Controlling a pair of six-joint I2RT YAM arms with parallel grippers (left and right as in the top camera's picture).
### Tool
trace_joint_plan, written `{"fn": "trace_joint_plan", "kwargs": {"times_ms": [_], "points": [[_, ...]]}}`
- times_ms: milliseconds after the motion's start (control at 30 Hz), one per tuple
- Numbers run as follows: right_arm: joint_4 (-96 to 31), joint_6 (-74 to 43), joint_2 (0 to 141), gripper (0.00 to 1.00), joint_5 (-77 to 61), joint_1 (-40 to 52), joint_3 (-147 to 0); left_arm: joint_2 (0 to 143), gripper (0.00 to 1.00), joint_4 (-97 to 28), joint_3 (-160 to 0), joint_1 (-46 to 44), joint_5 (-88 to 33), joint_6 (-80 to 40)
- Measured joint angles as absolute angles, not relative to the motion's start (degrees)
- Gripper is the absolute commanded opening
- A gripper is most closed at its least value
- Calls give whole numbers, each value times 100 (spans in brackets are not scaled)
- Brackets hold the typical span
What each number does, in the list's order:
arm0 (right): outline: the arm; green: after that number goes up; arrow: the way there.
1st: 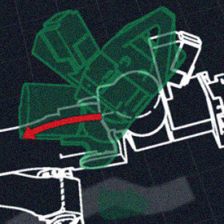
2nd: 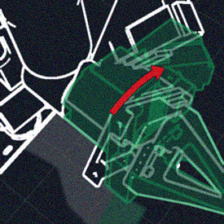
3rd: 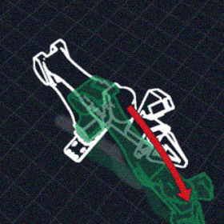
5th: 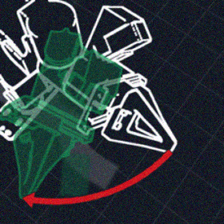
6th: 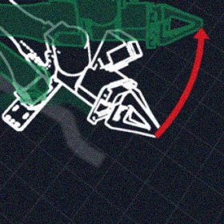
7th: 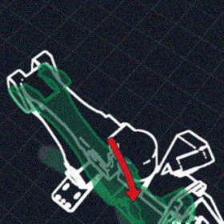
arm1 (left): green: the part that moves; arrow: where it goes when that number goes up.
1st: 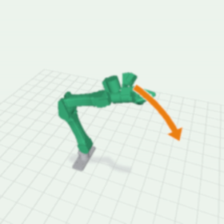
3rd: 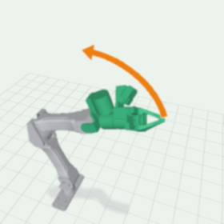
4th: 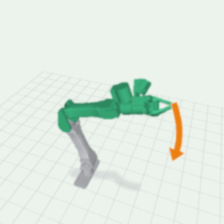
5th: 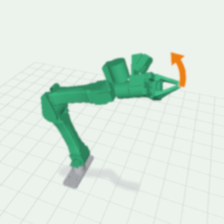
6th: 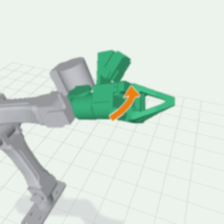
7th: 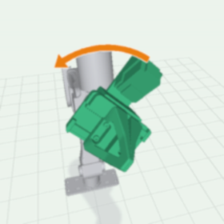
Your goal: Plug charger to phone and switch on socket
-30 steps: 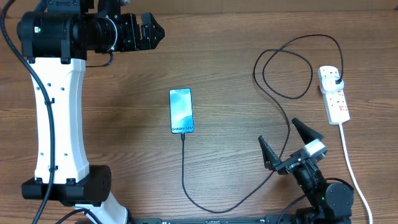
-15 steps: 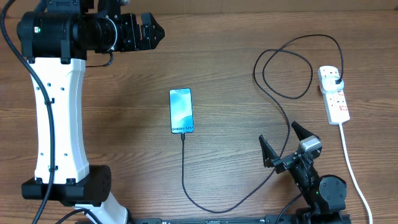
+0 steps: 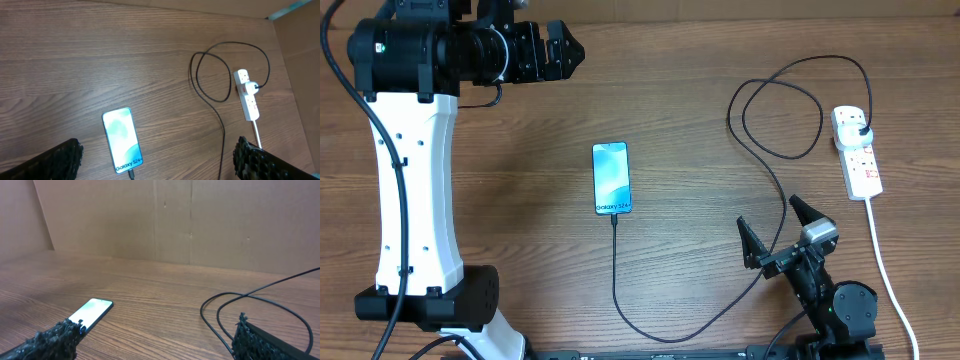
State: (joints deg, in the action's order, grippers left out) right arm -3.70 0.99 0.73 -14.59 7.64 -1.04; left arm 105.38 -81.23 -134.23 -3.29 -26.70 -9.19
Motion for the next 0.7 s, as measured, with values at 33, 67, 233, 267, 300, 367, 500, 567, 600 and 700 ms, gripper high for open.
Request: {"fn": "trace_joint_plan", "kwargs": {"times_ms": [33, 67, 233, 267, 300, 367, 500, 567, 600, 700], "points": [[-368, 97, 73, 100, -1459, 764, -104, 10538, 100, -8123, -13423, -329, -2670, -919], [-370, 97, 73, 100, -1459, 764, -104, 10538, 99, -8123, -13423, -329, -2670, -919], [-368, 95, 73, 100, -1459, 764, -104, 10538, 100, -8123, -13423, -329, -2670, -919], [-373, 89, 73, 100, -1461, 764, -104, 10538, 100, -8123, -13423, -329, -2670, -919], [-370, 84, 73, 100, -1461, 764, -104, 10538, 100, -8123, -13423, -329, -2670, -919], [-370, 80, 73, 100, -1459, 764, -104, 10538, 100, -8123, -13423, -340, -2668, -919], [-370, 80, 73, 100, -1461, 764, -104, 10436, 100, -8095, -13268, -377, -2670, -919], [-370, 82, 73, 100, -1461, 764, -104, 10165, 100, -8007, -12857, -377, -2670, -919], [-370, 78, 73, 100, -1459, 764, -104, 9972, 100, -7946, -12578, -377, -2668, -919], [-370, 73, 73, 100, -1459, 764, -104, 9212, 99, -7776, -11590, -377, -2617, -919]]}}
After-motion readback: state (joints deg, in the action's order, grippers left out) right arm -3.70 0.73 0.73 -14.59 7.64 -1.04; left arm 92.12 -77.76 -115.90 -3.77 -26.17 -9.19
